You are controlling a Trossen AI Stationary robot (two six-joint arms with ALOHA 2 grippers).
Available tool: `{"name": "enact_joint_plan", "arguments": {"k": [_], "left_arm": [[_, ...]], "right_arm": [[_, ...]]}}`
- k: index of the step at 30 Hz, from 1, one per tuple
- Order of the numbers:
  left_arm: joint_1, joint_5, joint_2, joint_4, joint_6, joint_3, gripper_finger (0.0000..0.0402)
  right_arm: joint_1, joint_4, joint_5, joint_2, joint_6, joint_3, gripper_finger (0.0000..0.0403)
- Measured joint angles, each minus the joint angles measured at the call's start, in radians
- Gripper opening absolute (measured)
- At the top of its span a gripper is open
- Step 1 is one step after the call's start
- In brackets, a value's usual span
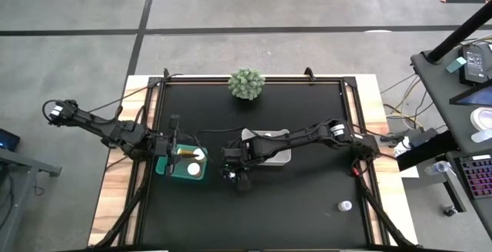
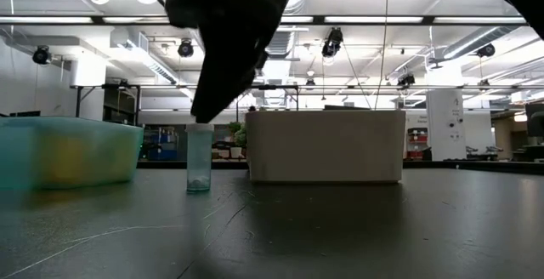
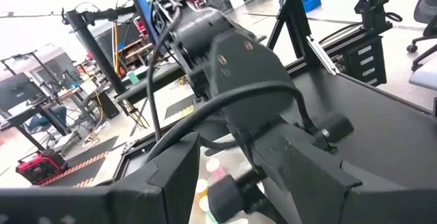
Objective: Pick and place medicine bottles into bin by pill shape (circle, oval)
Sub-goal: Put the blue tablet bottle into the white bin
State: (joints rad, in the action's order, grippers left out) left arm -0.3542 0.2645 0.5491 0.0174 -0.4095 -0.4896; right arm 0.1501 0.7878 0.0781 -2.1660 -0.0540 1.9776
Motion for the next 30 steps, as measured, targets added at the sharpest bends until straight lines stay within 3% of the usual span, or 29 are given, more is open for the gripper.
{"name": "enact_joint_plan", "arguments": {"k": [21, 30], "left_arm": [[0.001, 0.006, 0.004, 0.008, 0.001, 0.0, 0.0185], [0.0, 0.01, 0.006, 0.025, 0.001, 0.0, 0.0185]], "right_arm": [[0.003, -0.041, 0.0, -0.045, -0.009, -0.01, 0.0215], [0.003, -0.033, 0.0, -0.041, 0.002, -0.01, 0.0147]]}}
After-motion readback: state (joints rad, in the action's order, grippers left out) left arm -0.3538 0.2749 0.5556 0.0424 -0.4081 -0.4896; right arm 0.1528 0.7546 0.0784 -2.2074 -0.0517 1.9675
